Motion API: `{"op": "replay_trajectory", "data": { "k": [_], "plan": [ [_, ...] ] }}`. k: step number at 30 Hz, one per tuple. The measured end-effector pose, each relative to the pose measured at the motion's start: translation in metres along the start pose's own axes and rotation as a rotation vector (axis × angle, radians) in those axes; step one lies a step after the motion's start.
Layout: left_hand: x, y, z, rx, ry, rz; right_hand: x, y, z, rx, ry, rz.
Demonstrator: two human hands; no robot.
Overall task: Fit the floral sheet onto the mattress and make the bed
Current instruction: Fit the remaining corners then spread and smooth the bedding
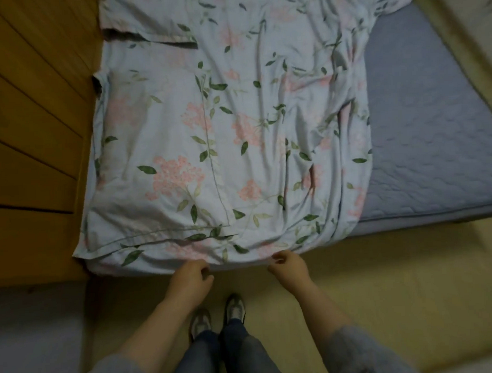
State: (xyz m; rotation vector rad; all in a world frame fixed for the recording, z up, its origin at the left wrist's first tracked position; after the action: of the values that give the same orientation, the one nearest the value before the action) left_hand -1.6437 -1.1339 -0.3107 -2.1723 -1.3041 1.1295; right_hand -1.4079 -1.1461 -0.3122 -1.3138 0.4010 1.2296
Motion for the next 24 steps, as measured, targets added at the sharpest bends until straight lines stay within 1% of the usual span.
{"op": "replay_trajectory", "data": {
  "k": [5,8,13,16,20,24],
  "plan": [
    [-0.010,-0.012,-0.039,-0.080,0.071,-0.016,-0.037,-0.030,-0.012,0.133,-0.030,-0.068],
    [-0.011,-0.017,-0.070,-0.088,0.137,-0.036,-0.053,-0.055,-0.024,0.218,-0.054,-0.114],
    [-0.006,-0.010,-0.132,-0.079,0.222,-0.021,-0.064,-0.107,-0.049,0.312,-0.098,-0.194],
    [0.002,0.005,-0.178,-0.073,0.264,-0.033,-0.063,-0.148,-0.071,0.348,-0.126,-0.217],
    [0.015,0.039,-0.247,-0.061,0.311,-0.077,-0.050,-0.217,-0.106,0.333,-0.154,-0.255],
    [0.028,0.091,-0.314,-0.104,0.297,-0.069,-0.031,-0.295,-0.139,0.286,-0.192,-0.293]
  ]
}}
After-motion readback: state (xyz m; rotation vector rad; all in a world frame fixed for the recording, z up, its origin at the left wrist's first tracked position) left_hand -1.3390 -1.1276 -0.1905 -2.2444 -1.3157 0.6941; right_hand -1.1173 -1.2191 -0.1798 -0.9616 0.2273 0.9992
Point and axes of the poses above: each hand's wrist, its own x-axis towards the middle knuckle, its own y-axis out of the palm, z = x × y, the point moved 5 cm from there along x, towards the middle knuckle, and after that the axes turned 14 degrees about y, right-handed, at the moved point
